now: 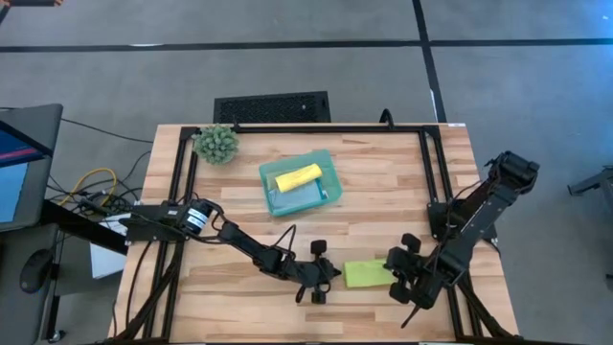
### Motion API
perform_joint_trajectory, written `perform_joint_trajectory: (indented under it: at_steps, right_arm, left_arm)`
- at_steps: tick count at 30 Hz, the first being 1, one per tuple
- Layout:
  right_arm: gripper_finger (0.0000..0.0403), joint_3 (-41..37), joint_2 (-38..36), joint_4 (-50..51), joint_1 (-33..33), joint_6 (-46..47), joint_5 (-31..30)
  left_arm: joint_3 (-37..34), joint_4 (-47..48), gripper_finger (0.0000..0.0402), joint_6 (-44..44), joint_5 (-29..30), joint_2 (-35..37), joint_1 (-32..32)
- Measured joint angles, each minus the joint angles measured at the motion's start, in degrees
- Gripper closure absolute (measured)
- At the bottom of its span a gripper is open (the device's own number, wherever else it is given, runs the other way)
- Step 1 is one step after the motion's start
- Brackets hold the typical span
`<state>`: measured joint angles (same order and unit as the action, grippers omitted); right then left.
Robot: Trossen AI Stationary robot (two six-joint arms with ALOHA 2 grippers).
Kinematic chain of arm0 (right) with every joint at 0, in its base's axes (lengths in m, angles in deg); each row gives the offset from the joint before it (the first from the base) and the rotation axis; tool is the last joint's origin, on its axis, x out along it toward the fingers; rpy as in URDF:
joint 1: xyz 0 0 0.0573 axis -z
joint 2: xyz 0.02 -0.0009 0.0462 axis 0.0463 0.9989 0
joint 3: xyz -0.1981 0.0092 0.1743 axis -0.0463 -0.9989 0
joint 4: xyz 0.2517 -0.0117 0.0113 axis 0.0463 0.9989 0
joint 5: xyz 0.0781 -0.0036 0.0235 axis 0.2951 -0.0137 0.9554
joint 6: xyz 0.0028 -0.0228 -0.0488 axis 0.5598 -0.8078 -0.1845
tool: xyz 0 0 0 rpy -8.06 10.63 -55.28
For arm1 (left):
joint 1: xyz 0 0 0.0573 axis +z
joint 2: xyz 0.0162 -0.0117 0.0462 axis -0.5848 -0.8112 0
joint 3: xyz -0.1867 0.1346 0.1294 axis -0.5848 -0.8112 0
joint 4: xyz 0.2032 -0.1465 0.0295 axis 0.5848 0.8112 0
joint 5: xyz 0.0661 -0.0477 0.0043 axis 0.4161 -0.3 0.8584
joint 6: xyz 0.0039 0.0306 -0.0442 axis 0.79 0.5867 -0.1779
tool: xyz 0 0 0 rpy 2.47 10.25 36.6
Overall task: Fold microfiber towels
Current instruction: Fold the light green towel
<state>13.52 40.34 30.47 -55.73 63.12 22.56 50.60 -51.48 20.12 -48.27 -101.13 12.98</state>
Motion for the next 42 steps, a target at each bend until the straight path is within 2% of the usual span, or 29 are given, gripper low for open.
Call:
perform_joint_trajectory:
  at_steps: [7,11,15,18,27,31,34,42]
  right_arm:
    - [0.0399,0.00,-3.08,0.03,-3.65,1.07,-3.38]
    - [0.0400,0.02,-4.52,3.79,-5.74,6.04,-5.65]
    - [0.0400,0.02,-3.91,10.84,-6.56,15.12,-5.52]
    - [0.0399,0.00,-2.14,12.60,-5.80,17.33,-2.48]
    - [0.0391,0.00,3.95,12.40,-0.85,13.56,7.78]
    - [0.0376,0.00,6.30,12.56,0.66,9.82,7.37]
    - [0.0355,0.00,6.86,12.59,1.90,7.12,4.19]
    - [0.0294,0.00,2.46,13.94,2.46,5.71,1.36]
  left_arm:
    - [0.00,0.00,0.0401,-0.01,0.02,0.00,0.00]
    - [0.00,-0.02,0.0401,-0.01,0.04,0.00,0.00]
    - [0.00,-0.02,0.0401,-0.02,0.04,0.00,0.00]
    - [0.00,-0.04,0.0401,-0.07,0.07,0.00,0.00]
    - [0.00,-0.07,0.0401,-0.24,0.09,0.00,0.00]
    - [0.00,-0.07,0.0401,-0.24,0.15,0.00,0.00]
    - [0.00,-0.07,0.0401,-0.24,0.24,0.00,-0.02]
    - [0.00,-0.07,0.0402,-0.22,0.24,0.02,-0.02]
